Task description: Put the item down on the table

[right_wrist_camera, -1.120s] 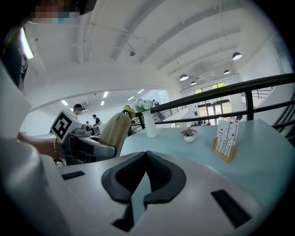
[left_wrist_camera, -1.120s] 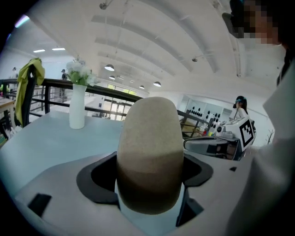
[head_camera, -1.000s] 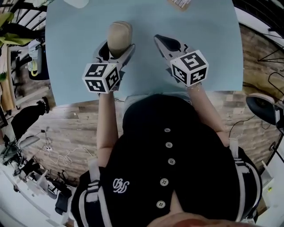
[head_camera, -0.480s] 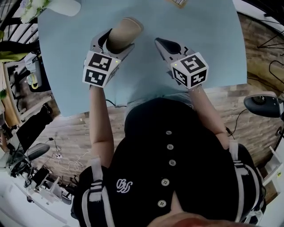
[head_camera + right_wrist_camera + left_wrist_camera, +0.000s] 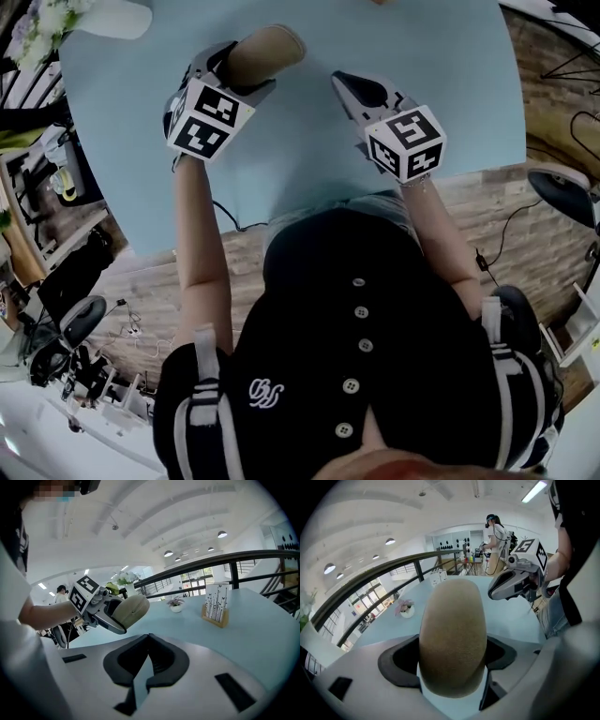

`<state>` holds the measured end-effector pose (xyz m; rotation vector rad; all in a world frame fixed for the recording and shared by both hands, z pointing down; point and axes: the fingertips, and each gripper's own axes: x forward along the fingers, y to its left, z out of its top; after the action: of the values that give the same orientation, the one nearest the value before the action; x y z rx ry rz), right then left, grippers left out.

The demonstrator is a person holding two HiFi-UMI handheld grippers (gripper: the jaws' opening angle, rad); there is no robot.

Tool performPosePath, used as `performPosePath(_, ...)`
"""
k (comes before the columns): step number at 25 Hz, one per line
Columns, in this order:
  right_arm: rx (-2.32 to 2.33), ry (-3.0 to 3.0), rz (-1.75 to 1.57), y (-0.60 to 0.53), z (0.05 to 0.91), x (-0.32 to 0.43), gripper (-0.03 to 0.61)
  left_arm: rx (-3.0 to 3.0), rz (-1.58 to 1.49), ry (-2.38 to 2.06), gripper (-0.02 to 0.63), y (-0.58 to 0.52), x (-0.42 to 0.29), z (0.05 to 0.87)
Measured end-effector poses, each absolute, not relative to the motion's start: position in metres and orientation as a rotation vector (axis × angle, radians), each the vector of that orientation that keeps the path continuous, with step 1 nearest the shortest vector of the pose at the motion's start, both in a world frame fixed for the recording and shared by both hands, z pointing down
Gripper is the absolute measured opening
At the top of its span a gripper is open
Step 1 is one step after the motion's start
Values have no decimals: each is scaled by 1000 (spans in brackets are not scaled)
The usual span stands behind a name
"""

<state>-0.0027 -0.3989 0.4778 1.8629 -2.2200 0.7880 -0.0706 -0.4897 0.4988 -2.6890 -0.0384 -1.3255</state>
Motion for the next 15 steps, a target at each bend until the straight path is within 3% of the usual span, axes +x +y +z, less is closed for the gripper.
performPosePath(15,1884,-2126,897,-399,509,-9,9,-2631,-1464,-271,397,-497,-62,567)
